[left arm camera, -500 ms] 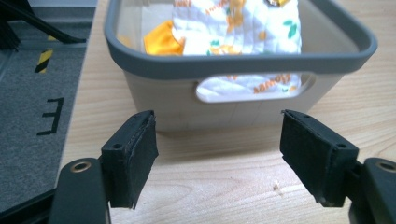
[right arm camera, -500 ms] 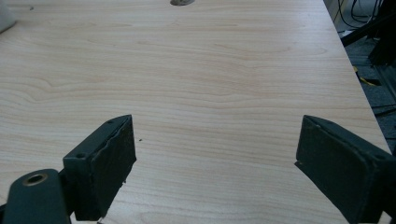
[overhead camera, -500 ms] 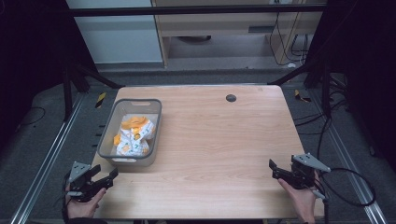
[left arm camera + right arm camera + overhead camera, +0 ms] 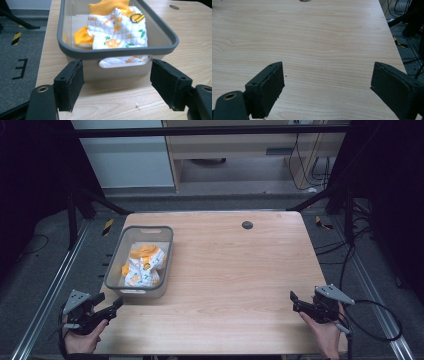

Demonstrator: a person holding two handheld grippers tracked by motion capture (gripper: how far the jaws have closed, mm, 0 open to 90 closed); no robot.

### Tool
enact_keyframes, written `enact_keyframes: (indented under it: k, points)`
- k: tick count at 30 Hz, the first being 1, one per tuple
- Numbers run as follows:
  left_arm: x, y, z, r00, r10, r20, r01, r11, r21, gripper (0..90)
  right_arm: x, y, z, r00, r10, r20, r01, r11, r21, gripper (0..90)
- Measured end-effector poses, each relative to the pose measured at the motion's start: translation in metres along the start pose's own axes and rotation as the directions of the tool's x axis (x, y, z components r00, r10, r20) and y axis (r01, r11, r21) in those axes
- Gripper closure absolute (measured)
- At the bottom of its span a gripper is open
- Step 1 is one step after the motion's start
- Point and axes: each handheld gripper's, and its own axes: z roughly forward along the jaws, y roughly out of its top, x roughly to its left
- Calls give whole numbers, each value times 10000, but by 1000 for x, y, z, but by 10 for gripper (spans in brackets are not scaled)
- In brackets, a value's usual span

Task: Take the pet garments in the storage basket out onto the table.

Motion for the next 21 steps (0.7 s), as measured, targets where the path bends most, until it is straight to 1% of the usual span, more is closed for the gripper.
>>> enact_keyframes:
  k: [1, 3, 13, 21]
  points:
    - [0, 2, 0, 10000, 64, 17, -64, 10000, 11, 261, 0, 0, 0, 10000, -26, -24, 27, 10000, 15, 105]
    - [-1, 6, 0, 9998, 204, 3, -204, 9998, -19, 258, 1, 0, 1, 9999, -135, 78, 135, 9999, 29, 101]
    - [-1, 23, 3, 9992, 281, 274, -281, 9996, 5, 249, 3, 2, 0, 9997, -245, 62, 245, 9997, 25, 99]
    - [-4, 45, 12, 9982, 372, 460, -372, 9993, -13, 237, 4, 4, -1, 9996, -289, 73, 289, 9996, 22, 98]
